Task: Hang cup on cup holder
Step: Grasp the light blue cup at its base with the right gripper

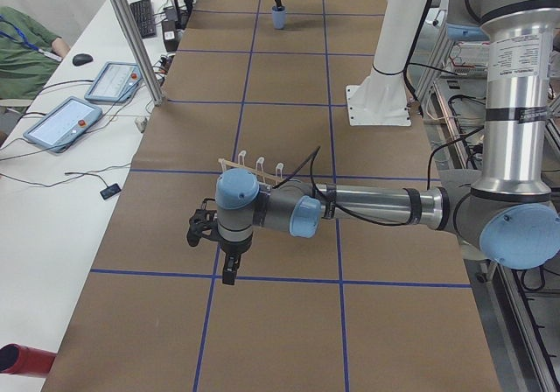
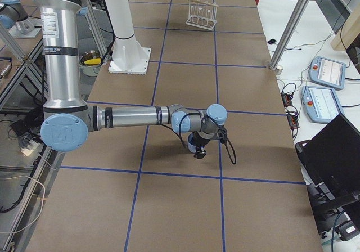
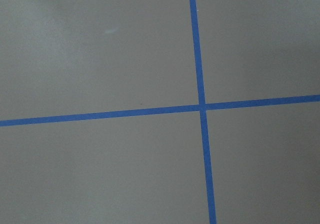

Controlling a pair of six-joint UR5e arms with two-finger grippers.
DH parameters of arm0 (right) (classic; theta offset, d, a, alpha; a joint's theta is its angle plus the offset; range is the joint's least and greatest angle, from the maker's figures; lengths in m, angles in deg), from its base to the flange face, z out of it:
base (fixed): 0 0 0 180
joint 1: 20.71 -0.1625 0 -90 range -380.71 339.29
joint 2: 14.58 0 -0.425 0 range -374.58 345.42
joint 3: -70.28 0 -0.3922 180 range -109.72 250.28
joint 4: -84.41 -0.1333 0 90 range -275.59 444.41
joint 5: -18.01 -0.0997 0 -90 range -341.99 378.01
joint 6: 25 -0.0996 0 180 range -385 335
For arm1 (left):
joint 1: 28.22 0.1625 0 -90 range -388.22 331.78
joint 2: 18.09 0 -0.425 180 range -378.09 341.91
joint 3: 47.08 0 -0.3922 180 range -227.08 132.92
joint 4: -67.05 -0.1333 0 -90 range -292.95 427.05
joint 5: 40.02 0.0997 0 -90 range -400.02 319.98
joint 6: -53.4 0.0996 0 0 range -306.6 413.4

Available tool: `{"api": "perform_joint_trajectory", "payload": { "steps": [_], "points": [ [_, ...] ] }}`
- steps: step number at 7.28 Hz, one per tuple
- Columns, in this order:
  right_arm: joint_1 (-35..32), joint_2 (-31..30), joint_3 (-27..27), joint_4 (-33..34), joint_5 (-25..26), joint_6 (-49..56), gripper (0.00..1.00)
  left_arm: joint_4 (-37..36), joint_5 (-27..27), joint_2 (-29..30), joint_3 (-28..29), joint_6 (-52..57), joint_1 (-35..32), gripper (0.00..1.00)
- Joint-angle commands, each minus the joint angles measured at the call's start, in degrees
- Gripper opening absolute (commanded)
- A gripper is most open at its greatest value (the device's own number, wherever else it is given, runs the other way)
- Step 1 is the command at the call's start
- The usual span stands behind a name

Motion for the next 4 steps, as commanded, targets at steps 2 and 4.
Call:
{"api": "perform_joint_trajectory", "payload": {
  "steps": [2, 4],
  "points": [
    [0.2, -0.5, 0.2, -5.8, -0.1, 0.7, 0.0, 0.0, 0.0, 0.0, 0.1, -0.1, 0.0, 0.99],
    [-0.1, -0.8, 1.4, -8.2, -0.6, 0.8, 0.0, -0.1, -0.3, 0.2, -0.4, -0.1, 0.0, 0.99]
  ]
}}
